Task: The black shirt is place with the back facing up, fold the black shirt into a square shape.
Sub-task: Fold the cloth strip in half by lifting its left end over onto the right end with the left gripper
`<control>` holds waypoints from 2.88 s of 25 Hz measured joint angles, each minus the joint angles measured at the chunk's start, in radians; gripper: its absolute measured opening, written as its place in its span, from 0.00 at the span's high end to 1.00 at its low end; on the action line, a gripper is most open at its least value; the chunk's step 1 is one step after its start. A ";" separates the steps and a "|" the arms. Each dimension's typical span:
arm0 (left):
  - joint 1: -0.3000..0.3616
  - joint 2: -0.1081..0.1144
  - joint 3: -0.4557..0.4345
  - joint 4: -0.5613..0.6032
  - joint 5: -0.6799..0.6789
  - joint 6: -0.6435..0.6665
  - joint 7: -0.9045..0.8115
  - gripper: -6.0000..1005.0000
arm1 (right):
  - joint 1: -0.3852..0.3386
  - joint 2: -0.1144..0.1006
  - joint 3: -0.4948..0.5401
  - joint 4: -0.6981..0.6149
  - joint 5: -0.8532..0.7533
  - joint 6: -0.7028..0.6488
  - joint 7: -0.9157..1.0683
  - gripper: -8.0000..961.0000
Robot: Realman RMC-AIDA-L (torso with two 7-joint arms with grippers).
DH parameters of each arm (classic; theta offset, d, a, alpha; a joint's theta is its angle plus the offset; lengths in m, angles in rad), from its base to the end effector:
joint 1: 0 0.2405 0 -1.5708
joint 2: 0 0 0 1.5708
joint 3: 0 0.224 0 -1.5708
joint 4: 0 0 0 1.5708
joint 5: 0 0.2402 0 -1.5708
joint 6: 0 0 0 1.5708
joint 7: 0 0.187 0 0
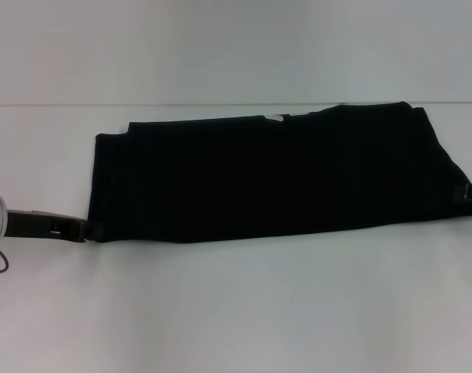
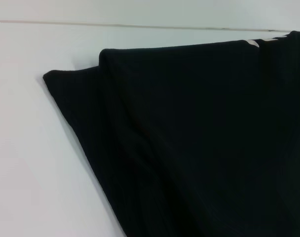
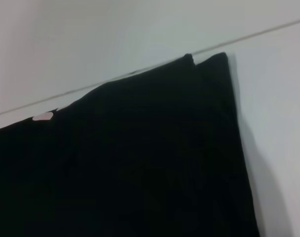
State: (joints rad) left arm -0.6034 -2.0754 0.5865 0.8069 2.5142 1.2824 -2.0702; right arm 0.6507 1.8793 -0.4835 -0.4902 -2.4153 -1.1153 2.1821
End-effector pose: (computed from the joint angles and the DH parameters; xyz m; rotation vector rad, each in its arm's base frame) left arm -0.3123 0.3966 0.0137 -2.2952 -1.3337 -0.1360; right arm 0.3552 0.4185 0.0534 -1.9733 1.5855 0.3121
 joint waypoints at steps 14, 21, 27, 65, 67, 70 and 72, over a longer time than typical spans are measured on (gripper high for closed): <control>-0.001 0.000 0.001 -0.003 0.000 -0.002 0.002 0.95 | 0.020 0.024 -0.058 0.017 0.001 0.058 -0.001 0.31; -0.002 0.000 0.003 -0.004 0.000 -0.002 0.002 0.94 | 0.008 0.026 -0.055 0.015 0.005 0.059 -0.006 0.47; -0.004 0.000 0.003 -0.005 0.000 -0.002 0.005 0.93 | 0.003 0.033 -0.050 0.012 0.005 0.061 -0.015 0.67; 0.000 0.012 -0.031 0.021 0.023 0.031 0.095 0.89 | -0.224 0.088 0.100 -0.140 0.114 -0.110 -0.105 0.92; 0.002 0.013 -0.042 0.024 0.024 0.031 0.096 0.88 | -0.226 0.088 0.108 -0.140 0.115 -0.114 -0.109 0.91; 0.004 0.013 -0.049 0.027 0.025 0.036 0.097 0.88 | -0.227 0.088 0.115 -0.140 0.115 -0.117 -0.111 0.91; 0.003 0.014 -0.050 0.028 0.026 0.038 0.097 0.88 | -0.225 0.088 0.117 -0.140 0.115 -0.119 -0.111 0.90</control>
State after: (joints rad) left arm -0.6003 -2.0618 0.5366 0.8345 2.5397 1.3207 -1.9730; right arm 0.4255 1.9678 -0.3670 -0.6305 -2.2998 -1.2345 2.0706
